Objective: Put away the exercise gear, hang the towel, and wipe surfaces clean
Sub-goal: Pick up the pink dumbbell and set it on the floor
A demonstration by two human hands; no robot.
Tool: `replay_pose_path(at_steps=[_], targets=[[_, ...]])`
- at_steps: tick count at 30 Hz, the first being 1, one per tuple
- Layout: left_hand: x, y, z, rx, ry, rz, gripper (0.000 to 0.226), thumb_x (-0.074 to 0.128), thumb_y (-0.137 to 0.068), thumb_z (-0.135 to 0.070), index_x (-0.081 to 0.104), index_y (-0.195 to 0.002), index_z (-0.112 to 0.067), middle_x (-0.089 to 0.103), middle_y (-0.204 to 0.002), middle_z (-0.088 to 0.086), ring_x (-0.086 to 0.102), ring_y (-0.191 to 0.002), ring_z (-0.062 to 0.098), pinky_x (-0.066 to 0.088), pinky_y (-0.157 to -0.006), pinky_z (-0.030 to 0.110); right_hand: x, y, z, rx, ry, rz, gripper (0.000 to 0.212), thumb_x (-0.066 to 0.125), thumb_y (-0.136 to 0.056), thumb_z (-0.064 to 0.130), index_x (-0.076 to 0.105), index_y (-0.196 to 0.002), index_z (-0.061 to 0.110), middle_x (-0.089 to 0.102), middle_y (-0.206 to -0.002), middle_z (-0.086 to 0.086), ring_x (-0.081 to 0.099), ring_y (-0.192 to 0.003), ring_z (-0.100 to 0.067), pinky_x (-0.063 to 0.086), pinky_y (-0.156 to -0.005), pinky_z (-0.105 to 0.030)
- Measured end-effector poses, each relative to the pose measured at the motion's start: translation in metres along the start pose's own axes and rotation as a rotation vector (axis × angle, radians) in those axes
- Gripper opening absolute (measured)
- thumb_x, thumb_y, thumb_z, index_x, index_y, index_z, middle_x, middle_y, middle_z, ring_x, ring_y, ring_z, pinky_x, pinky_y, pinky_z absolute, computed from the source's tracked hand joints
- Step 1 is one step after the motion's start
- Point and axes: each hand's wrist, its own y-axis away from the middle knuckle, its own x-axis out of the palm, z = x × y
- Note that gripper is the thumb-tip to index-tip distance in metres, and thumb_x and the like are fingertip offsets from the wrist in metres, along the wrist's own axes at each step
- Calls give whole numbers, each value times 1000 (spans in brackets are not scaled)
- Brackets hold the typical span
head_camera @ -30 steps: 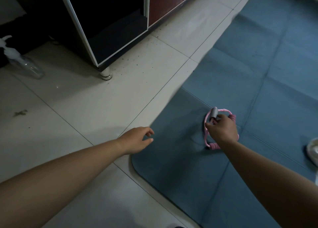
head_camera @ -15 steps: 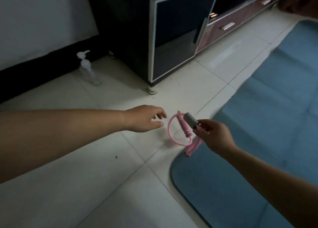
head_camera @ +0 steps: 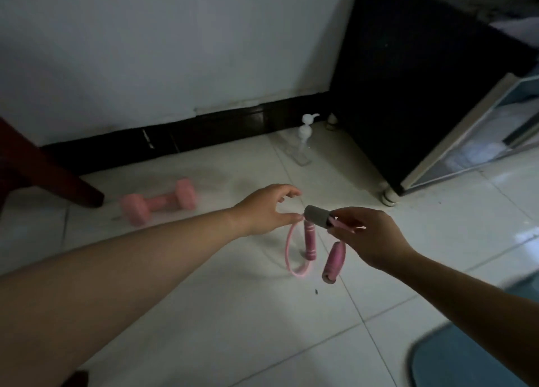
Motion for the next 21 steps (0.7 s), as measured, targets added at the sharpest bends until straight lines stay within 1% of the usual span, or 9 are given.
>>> replay_pose_path(at_steps=[2, 4, 5, 7, 9, 11, 13, 17, 21], targets=[[-16, 2, 15, -17, 25, -15, 57, 68, -83, -32, 44, -135, -27, 47, -137, -4, 47, -122, 14, 42, -100, 33, 12, -15, 23, -48, 4, 41, 20, 67, -83, 26, 67, -103, 30, 64, -91, 20, 58, -84, 2, 44, -75, -17], [-32, 4, 29, 13, 0, -14, 57, 68, -83, -29, 44, -134, -33, 46, -137, -7, 44, -123, 12, 40, -100, 31, 22, -29, 47, -128, 5, 72, 24, 66, -84, 24, 66, -107, 27, 63, -94, 18, 58, -86, 1, 47, -85, -23], [-39, 5, 35, 29, -22, -15, 54, 69, -83, -27, 47, -132, -34, 48, -136, -8, 44, -122, 11, 39, -100, 30, 27, -35, 58, -171, 8, 74, 24, 66, -84, 25, 66, -108, 26, 63, -95, 19, 59, -87, 1, 48, -87, -25], [-50, 7, 46, 40, -9, -15, 42, 69, -83, -24, 55, -122, -34, 56, -125, -11, 49, -117, 11, 42, -99, 33, 37, -43, 74, -235, 15, 70, 25, 66, -83, 27, 67, -108, 26, 65, -96, 18, 60, -88, -1, 50, -87, -26], [-59, 10, 58, 10, 15, 11, 28, 69, -83, -25, 59, -108, -35, 62, -110, -14, 58, -104, 12, 48, -94, 36, 46, -50, 81, -264, 18, 79, 26, 67, -83, 27, 67, -108, 27, 66, -98, 17, 61, -89, -3, 52, -86, -28], [-66, 15, 69, -28, 18, 46, 24, 71, -81, -29, 61, -102, -34, 64, -101, -15, 63, -93, 11, 51, -87, 36, 57, -54, 82, -258, 20, 83, 26, 69, -82, 28, 68, -107, 28, 64, -96, 20, 61, -89, -2, 52, -87, -29], [-72, 20, 79, -44, 18, 47, 24, 73, -79, -31, 63, -101, -33, 67, -97, -14, 64, -89, 6, 51, -83, 31, 67, -57, 80, -225, 23, 81, 28, 71, -79, 32, 67, -107, 29, 62, -100, 21, 59, -93, -1, 49, -91, -28], [-86, 26, 97, -93, -26, -103, 23, 73, -78, -34, 64, -100, -34, 65, -95, -17, 60, -90, 6, 48, -80, 26, 83, -60, 69, -128, -13, 109, 43, 73, -75, 37, 61, -115, 29, 57, -115, 17, 53, -104, -2, 43, -91, -20], [-99, 32, 112, -159, -60, -233, 23, 72, -79, -32, 61, -99, -35, 62, -93, -16, 59, -89, 9, 45, -75, 27, 88, -65, 64, -84, -60, 107, 49, 74, -71, 44, 60, -116, 31, 54, -114, 22, 52, -103, 1, 41, -86, -15]])
